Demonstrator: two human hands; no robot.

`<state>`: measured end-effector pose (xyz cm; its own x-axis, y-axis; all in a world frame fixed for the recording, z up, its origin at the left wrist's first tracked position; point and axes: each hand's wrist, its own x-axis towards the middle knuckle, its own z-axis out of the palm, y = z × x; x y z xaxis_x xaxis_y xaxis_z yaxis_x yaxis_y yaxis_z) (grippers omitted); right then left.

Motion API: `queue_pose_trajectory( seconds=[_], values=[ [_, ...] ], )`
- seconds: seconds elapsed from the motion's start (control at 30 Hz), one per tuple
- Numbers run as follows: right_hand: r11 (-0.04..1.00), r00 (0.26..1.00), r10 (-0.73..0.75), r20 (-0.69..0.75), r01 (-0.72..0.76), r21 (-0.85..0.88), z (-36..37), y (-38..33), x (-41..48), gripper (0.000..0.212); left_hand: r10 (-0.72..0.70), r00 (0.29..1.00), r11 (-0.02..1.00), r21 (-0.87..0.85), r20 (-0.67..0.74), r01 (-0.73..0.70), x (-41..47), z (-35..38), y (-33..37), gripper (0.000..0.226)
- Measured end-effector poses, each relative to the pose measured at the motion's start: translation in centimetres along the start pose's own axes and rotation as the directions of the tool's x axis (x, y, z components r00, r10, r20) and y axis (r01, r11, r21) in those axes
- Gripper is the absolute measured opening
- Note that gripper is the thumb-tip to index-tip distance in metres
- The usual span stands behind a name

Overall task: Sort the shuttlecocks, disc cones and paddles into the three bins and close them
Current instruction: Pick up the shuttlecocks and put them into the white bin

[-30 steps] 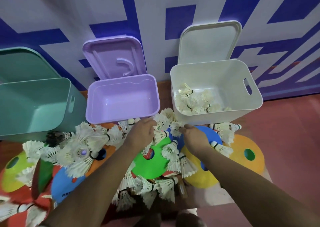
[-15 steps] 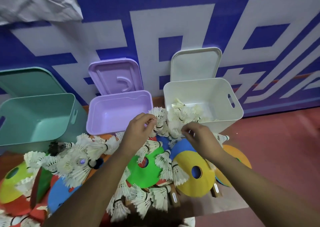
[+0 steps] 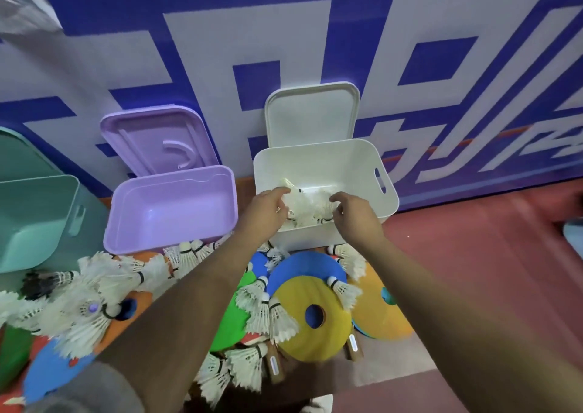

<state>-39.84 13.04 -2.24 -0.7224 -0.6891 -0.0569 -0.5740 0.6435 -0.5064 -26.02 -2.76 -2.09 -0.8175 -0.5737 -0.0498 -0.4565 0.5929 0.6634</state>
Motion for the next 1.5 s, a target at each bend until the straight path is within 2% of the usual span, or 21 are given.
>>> queue_pose_trajectory(
  seconds=[0.07,0.23,0.33,0.5,0.57,0.63,0.7,0.77,0.9,1.03,1.13,1.3,1.5],
  values=[
    [0.999,1.000,-0.014,0.022,0.013,0.035,0.2,0.3,-0.6,0.036,0.002,1.000,1.000,0.007,-0.018,-0.001,-0.7,0.1,-0.2,0.034],
    [0.984,0.990,-0.118,0.075,0.107,0.143,1.3,-0.1,-4.2,0.026,-0.066,0.993,0.998,-0.008,-0.093,0.066,-5.3,-1.8,-1.8,0.022],
    [0.975,0.972,-0.154,0.178,0.121,0.187,2.8,-1.2,-7.0,0.025,-0.120,0.986,0.992,0.007,-0.118,0.122,-8.9,-3.1,-3.8,0.017],
    [0.987,0.899,-0.157,0.410,0.130,0.095,6.9,-3.4,-11.6,0.039,-0.203,0.977,0.978,0.035,-0.068,0.206,-13.7,-3.5,-6.7,0.012],
    [0.991,0.877,-0.135,0.462,0.129,0.045,8.6,-4.0,-13.2,0.043,-0.176,0.984,0.982,0.074,-0.017,0.177,-14.9,-3.0,-8.0,0.016],
    [0.994,0.865,-0.094,0.493,0.108,0.001,10.2,-4.2,-14.7,0.046,-0.125,0.992,0.985,0.128,0.034,0.119,-15.7,-2.3,-8.8,0.029],
    [0.994,0.875,-0.042,0.481,0.084,-0.065,11.6,-4.0,-15.9,0.052,-0.084,0.991,0.967,0.249,0.106,0.056,-16.2,-1.5,-8.9,0.051],
    [0.990,0.893,-0.004,0.450,0.066,-0.123,12.7,-3.8,-16.9,0.062,-0.052,0.984,0.925,0.381,0.170,-0.017,-16.4,-0.4,-8.9,0.059],
    [0.967,0.923,0.085,0.375,0.014,-0.254,14.1,-4.3,-18.1,0.073,0.028,0.970,0.851,0.504,0.242,-0.151,-16.2,1.1,-9.2,0.056],
    [0.980,0.913,0.141,0.382,-0.073,-0.187,14.7,-4.8,-18.3,0.067,0.081,0.964,0.799,0.561,0.252,-0.214,-15.5,1.6,-9.2,0.044],
    [0.987,0.930,0.140,0.339,-0.104,-0.122,14.3,-4.9,-18.1,0.063,0.121,0.968,0.827,0.518,0.219,-0.220,-15.0,1.5,-9.5,0.034],
    [0.977,0.960,0.171,0.224,-0.195,0.088,11.2,-5.2,-17.7,0.063,0.180,0.976,0.890,0.401,0.126,-0.216,-14.2,0.1,-9.5,0.025],
    [0.942,0.985,0.128,0.117,-0.158,0.295,4.0,-7.4,-15.9,0.056,0.082,0.995,0.994,0.080,-0.064,-0.077,-12.5,-5.1,-6.1,0.022]
  ],
)
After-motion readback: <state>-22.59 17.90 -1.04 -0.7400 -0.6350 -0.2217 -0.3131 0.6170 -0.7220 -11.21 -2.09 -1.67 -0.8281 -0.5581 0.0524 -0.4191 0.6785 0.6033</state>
